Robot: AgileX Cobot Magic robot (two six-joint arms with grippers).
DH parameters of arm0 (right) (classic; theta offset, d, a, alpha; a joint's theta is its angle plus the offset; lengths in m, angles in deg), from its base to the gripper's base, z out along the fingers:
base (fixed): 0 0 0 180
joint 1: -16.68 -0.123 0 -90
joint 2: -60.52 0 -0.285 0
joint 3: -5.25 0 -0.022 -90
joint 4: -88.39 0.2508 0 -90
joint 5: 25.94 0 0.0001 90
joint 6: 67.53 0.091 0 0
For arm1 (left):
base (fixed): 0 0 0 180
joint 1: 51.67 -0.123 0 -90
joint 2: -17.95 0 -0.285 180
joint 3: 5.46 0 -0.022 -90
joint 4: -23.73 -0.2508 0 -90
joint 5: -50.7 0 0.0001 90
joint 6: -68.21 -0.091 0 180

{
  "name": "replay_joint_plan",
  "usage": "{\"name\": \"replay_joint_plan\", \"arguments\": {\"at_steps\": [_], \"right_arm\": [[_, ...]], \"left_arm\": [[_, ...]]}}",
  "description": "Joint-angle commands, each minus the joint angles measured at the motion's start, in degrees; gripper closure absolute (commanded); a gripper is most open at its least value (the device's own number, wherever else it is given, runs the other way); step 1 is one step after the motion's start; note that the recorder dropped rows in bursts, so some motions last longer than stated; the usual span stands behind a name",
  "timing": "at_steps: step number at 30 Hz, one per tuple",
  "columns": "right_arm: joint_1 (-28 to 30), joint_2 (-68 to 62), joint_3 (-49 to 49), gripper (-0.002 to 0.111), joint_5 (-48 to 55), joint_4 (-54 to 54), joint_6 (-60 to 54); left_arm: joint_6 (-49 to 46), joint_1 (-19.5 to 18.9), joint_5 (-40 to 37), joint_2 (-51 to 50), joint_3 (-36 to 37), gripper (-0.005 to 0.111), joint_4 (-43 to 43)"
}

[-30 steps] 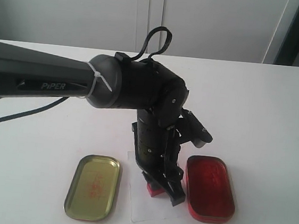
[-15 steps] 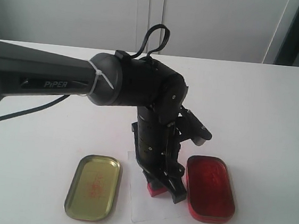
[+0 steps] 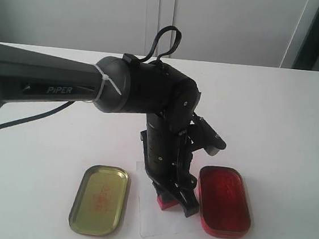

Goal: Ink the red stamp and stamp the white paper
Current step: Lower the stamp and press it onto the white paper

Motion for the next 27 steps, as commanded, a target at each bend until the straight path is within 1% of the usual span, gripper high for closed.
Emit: {"name": "replay_joint_plan", "arguments": {"at_steps": [1,15,27], "right_arm": [[0.1,0.3,-0.3,0.108,-0.9,-0.4,0.0],[0.1,0.3,-0.3,0.108,-0.9,-0.4,0.0],[0.1,0.3,-0.3,0.108,-0.9,-0.4,0.0]], "left_arm": [[-0.1,0.6,-1.6,-5.0,2.7,0.107,2.5],[-0.1,0.6,-2.1,-0.5,1.7,0.107,0.7],[-0.1,0.6,-2.9,1.2,0.7,0.107,0.4]]}}
